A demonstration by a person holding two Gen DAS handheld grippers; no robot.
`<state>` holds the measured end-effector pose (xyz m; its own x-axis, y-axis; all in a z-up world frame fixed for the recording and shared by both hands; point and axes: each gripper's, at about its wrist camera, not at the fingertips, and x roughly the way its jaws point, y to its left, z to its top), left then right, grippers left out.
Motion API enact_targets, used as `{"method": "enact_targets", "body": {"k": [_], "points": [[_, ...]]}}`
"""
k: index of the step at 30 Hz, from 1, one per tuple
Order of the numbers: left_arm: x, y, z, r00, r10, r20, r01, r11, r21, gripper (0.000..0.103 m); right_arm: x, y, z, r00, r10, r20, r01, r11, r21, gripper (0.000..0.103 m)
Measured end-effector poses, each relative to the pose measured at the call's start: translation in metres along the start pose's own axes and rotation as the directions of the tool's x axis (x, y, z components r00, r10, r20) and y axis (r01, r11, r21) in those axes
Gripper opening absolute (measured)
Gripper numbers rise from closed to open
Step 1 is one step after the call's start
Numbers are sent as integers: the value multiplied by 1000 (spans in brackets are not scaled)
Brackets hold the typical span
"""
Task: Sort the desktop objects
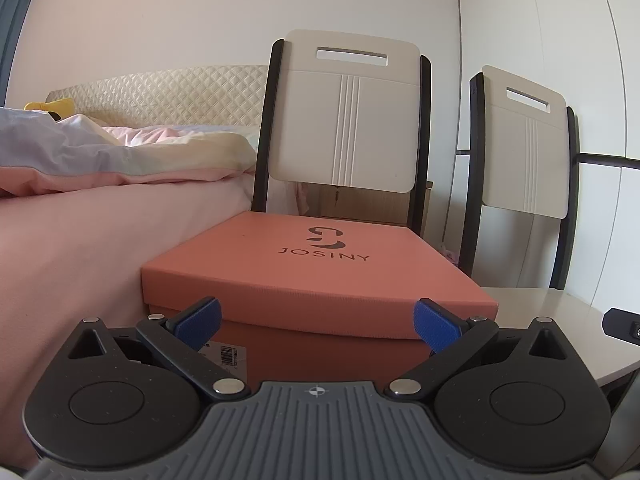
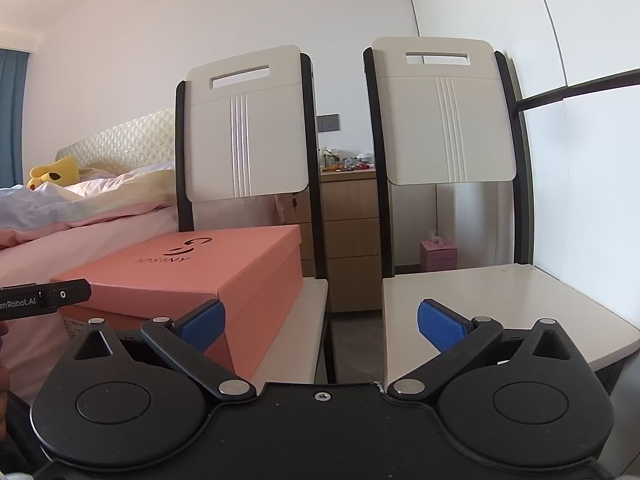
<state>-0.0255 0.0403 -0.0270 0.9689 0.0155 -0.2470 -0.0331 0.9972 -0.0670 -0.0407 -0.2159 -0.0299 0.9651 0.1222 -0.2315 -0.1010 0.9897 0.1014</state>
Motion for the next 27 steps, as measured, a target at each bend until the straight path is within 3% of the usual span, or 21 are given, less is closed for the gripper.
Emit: {"method": "enact_targets", "body": {"k": [27], "points": [[0, 0, -2, 1000, 0, -3, 0, 1000, 9, 103, 0, 0, 0, 1000, -2, -7, 3, 1000, 6, 102]]}}
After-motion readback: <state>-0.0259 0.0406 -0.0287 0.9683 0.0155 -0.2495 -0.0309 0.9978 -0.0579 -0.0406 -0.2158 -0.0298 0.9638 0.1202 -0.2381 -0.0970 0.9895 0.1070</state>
